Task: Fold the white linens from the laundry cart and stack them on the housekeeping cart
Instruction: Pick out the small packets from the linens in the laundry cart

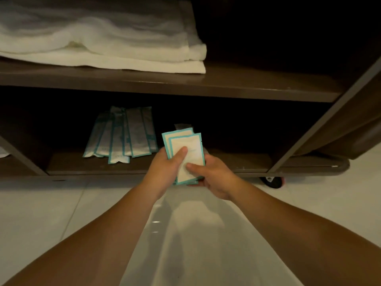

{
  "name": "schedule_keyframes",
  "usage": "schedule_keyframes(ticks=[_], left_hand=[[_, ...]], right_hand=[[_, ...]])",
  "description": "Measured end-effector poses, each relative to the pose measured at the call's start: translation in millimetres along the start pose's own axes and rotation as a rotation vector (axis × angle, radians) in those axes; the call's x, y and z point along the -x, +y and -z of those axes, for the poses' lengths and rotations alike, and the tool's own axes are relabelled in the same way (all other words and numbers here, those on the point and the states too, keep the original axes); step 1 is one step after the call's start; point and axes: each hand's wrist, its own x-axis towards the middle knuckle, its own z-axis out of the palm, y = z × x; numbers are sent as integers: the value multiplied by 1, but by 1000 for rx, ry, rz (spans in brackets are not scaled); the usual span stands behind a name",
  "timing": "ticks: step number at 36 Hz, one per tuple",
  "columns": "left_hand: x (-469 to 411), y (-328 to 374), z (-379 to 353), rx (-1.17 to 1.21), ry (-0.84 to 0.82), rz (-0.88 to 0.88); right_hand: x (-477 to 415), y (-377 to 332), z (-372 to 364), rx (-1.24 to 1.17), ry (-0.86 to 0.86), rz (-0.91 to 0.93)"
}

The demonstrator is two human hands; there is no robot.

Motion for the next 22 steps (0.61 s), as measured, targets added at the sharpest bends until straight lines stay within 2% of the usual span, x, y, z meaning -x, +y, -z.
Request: schedule_keyframes(ticks=[5,9,16,18,22], left_hand=[[-2,0,-22,-95,-6,-22],[-14,-1,-41,-222,45,-19],[-22,-9,-47,-495,-51,-126],[-24,-11,-47,-542,-54,-164],[-30,-16,-53,-563,-35,-196]], right_hand=[[5,-1,10,-82,137,59],[-1,-10,32,-58,248,75],[-38,-39,117,478,656,36],[-49,-44,131,607,666,-11],[-66,-39,147,633,644,-40]])
